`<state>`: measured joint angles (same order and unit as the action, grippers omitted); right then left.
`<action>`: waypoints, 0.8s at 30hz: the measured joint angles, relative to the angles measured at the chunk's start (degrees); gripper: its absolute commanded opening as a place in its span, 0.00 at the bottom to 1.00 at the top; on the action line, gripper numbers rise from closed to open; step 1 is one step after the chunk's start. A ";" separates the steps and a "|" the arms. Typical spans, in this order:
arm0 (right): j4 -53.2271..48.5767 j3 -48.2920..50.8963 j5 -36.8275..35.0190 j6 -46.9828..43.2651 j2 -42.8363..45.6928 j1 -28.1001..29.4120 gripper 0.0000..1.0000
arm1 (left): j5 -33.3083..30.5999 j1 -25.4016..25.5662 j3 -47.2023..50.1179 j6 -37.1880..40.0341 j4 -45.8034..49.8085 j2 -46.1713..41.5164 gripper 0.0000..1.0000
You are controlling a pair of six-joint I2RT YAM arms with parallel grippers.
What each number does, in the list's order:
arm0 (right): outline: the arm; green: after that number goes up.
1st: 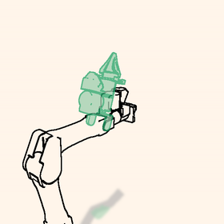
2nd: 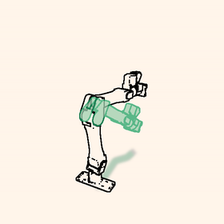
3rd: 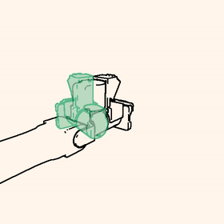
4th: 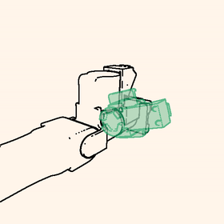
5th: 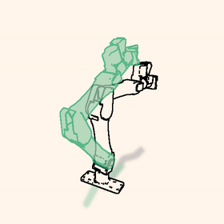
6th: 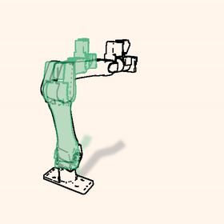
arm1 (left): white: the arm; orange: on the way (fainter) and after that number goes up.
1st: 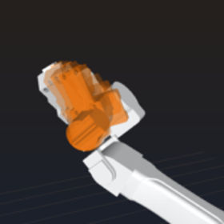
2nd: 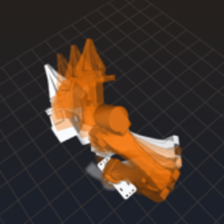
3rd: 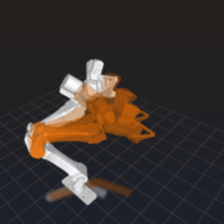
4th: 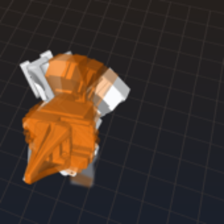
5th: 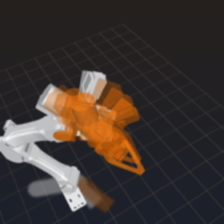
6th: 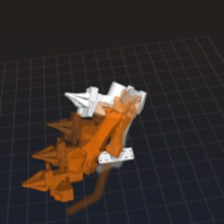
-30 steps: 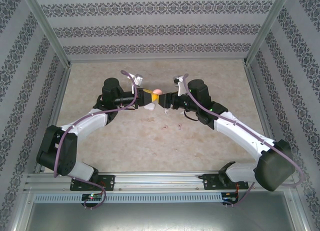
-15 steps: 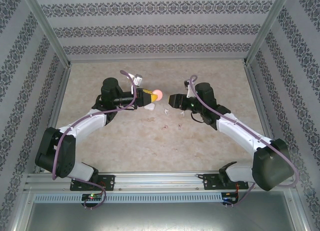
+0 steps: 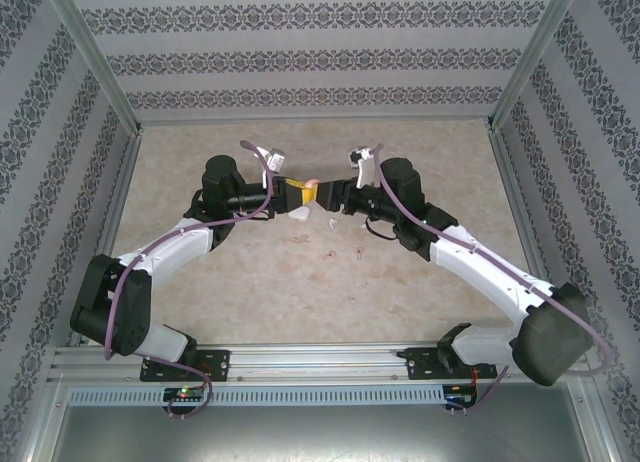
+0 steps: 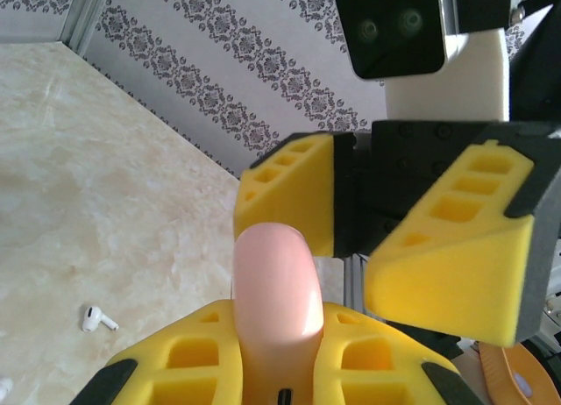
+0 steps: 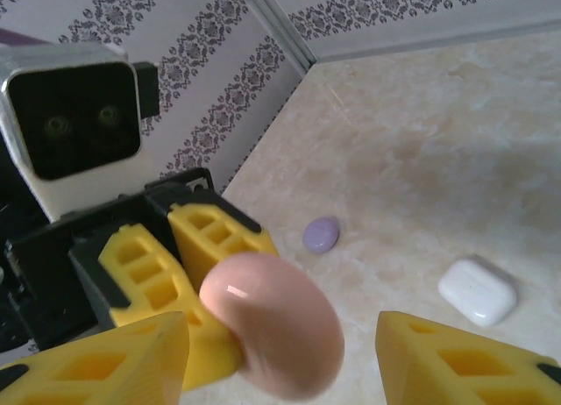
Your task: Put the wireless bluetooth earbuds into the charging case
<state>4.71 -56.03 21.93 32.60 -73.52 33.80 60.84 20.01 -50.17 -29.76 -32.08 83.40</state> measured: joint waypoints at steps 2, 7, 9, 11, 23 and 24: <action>0.42 -0.04 0.00 0.00 -0.87 -0.07 0.55 | -0.33 -0.15 0.00 -0.02 0.63 0.02 0.00; 3.23 2.71 0.26 0.20 -1.31 -1.95 0.51 | -1.40 -0.26 0.00 -0.04 1.81 -0.11 0.00; 4.07 4.79 -0.04 0.28 -1.33 -3.23 0.51 | -1.25 -0.42 0.00 -0.02 1.90 -0.24 0.00; 4.07 6.88 -0.26 0.48 -1.49 -4.55 0.51 | -0.90 -0.33 0.00 -0.02 1.88 -0.94 0.00; 3.98 8.35 2.40 0.61 -1.42 -5.68 0.50 | -0.83 -0.24 0.00 -0.04 1.79 -2.89 0.00; 4.02 8.57 3.28 0.46 -0.31 -5.68 0.50 | -0.83 -0.24 0.00 -0.04 1.70 -2.89 0.00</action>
<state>8.73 -47.46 25.21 33.06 -73.82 28.12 60.01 19.77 -50.17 -29.80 -30.37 80.51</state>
